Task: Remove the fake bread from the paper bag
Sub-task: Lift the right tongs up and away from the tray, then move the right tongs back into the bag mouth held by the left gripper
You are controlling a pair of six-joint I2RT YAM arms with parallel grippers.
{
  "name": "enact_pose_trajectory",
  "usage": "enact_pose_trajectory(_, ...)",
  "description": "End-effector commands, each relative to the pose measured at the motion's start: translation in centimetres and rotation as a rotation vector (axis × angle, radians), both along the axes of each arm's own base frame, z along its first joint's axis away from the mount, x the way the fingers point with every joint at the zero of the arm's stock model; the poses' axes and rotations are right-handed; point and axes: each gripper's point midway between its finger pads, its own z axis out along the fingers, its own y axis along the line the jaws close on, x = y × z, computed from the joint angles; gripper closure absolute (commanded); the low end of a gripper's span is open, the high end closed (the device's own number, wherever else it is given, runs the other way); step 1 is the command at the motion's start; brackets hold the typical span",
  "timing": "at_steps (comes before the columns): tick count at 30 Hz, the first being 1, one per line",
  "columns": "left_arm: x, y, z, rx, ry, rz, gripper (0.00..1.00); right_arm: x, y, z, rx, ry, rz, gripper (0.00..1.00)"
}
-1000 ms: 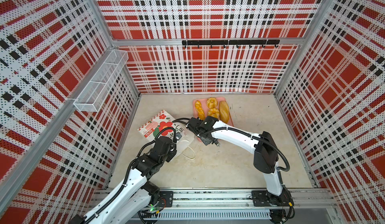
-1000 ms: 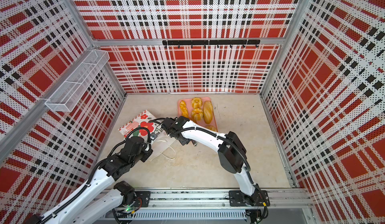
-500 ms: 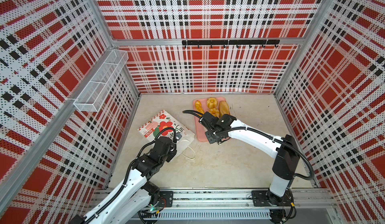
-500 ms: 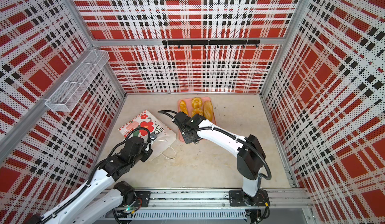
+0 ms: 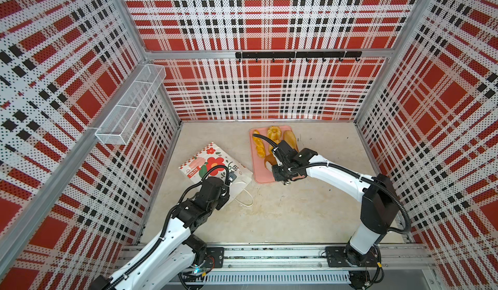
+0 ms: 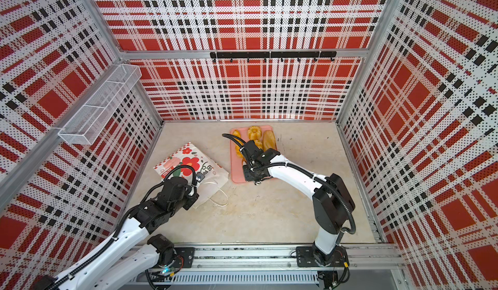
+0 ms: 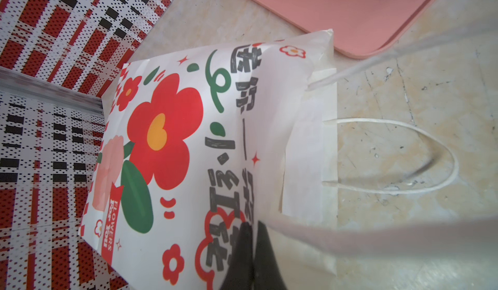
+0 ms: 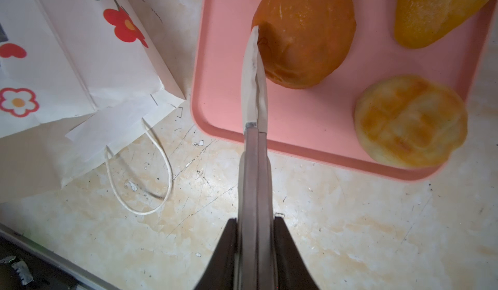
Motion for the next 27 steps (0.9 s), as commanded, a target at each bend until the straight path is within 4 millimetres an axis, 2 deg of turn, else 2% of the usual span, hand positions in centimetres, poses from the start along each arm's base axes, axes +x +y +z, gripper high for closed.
enact_pose_trajectory(1, 0.2, -0.5, -0.2, -0.006, -0.007, -0.017, 1.0, 1.1, -0.3, 0.2, -0.041, -0.049, -0.014, 0.94)
enact_pose_trajectory(8, 0.7, -1.1, 0.0, -0.008, -0.009, -0.036, 1.0, 1.2, -3.2, 1.0, -0.173, -0.101, -0.018, 0.95)
enact_pose_trajectory(14, 1.5, -1.6, 0.5, -0.008, -0.034, -0.053, 1.0, 0.6, -3.8, 3.1, -0.151, -0.133, -0.008, 0.93)
enact_pose_trajectory(17, 2.0, -1.9, 0.6, -0.006, -0.048, -0.058, 1.0, -0.2, -3.7, 5.2, -0.073, -0.16, -0.004, 0.9)
enact_pose_trajectory(22, 3.0, -2.0, 0.8, -0.012, -0.067, -0.057, 1.0, -2.8, -2.7, 8.8, 0.181, -0.203, 0.025, 0.85)
enact_pose_trajectory(25, 3.7, -1.6, 1.1, -0.039, -0.083, -0.034, 1.0, -5.1, -2.5, 9.1, 0.316, -0.173, -0.003, 0.86)
enact_pose_trajectory(27, 4.2, -1.2, 1.5, -0.067, -0.099, -0.017, 1.0, -6.9, -1.6, 9.2, 0.427, -0.149, -0.01, 0.87)
